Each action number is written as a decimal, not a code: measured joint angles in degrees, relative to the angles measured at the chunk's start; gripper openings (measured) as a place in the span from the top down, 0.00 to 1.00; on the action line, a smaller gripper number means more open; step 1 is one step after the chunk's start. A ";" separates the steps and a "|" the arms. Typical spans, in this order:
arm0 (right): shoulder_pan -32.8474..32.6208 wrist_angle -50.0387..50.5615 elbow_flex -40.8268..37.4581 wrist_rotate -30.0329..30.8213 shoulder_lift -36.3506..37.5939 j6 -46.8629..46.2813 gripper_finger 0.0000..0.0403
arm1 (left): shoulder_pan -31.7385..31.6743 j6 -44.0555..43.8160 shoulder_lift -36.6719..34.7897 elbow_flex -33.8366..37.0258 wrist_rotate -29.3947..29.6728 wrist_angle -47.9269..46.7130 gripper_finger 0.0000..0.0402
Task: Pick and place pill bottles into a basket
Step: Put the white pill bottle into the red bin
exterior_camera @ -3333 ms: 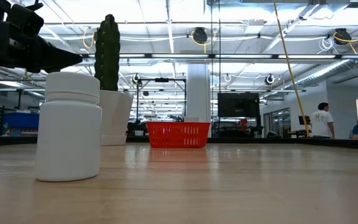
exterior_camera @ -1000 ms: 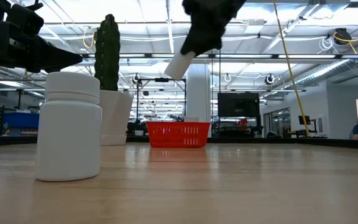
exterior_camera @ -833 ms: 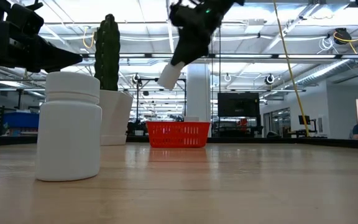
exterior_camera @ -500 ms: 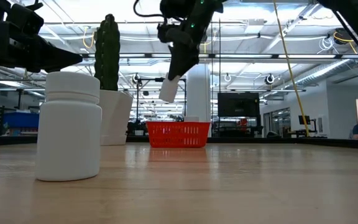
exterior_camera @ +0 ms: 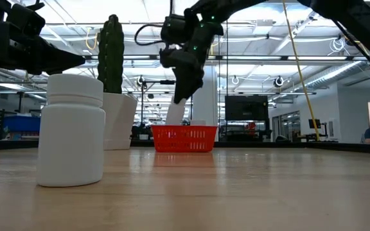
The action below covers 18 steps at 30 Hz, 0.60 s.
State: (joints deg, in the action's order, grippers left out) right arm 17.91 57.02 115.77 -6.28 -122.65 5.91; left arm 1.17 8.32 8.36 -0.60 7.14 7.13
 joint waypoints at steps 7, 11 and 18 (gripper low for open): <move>-0.79 2.15 0.00 -0.61 -1.97 0.62 0.63 | 0.00 0.01 0.00 0.00 0.02 -0.02 0.91; -0.76 3.05 -0.39 -2.54 -1.99 -0.04 0.63 | 0.00 0.00 0.00 0.00 0.02 -0.03 0.91; -0.77 2.34 -1.77 -3.72 -1.99 -0.45 0.62 | 0.00 0.02 0.00 0.00 0.02 -0.02 0.91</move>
State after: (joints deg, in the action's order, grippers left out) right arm 17.13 59.37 113.99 -10.00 -124.64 5.45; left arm 1.17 8.34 8.36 -0.60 7.16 7.11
